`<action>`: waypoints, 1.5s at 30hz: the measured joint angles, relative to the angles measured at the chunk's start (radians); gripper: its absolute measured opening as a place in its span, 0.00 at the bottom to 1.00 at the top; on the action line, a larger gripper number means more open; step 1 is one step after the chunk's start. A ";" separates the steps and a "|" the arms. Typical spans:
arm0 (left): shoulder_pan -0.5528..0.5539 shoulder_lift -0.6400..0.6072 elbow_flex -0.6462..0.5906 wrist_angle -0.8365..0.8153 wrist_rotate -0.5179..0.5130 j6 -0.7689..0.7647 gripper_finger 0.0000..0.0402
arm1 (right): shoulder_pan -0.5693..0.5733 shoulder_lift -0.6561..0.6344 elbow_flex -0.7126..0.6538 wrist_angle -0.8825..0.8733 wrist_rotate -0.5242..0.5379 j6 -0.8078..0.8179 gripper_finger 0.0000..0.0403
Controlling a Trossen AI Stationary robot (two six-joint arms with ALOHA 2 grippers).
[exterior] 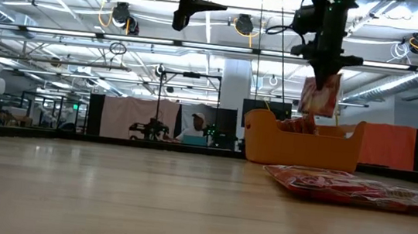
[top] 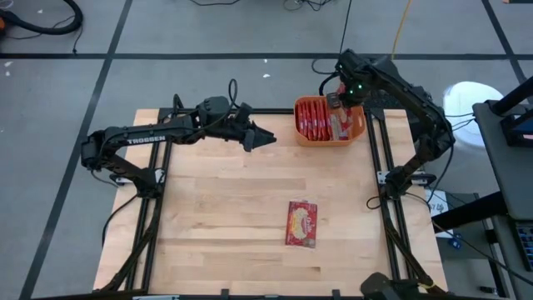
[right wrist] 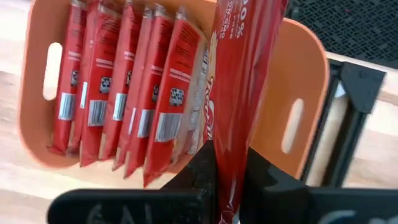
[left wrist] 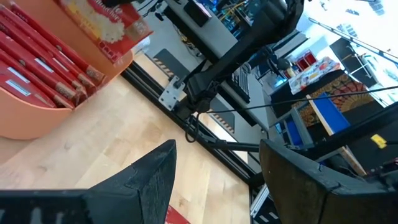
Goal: Sort popcorn bags into baskets
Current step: Put the red popcorn bag into the orange bin
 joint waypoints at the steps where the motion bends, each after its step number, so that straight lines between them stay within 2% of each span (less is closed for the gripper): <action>1: 0.000 0.000 0.000 0.000 0.000 0.000 0.58 | -0.001 -0.003 -0.023 0.024 0.000 0.000 0.05; 6: 0.000 0.000 0.000 0.000 0.000 0.000 0.58 | -0.001 -0.005 -0.111 0.103 -0.030 0.015 0.05; 25: 0.000 0.000 0.000 -0.002 0.000 -0.021 0.58 | -0.001 -0.006 -0.329 0.334 -0.027 0.057 0.05; 37: 0.000 0.000 0.000 -0.002 -0.001 -0.017 0.58 | 0.000 -0.006 -0.351 0.380 -0.027 0.066 0.06; 45: 0.000 0.000 0.000 -0.002 -0.001 -0.015 0.58 | 0.000 -0.006 -0.351 0.395 -0.022 0.082 0.15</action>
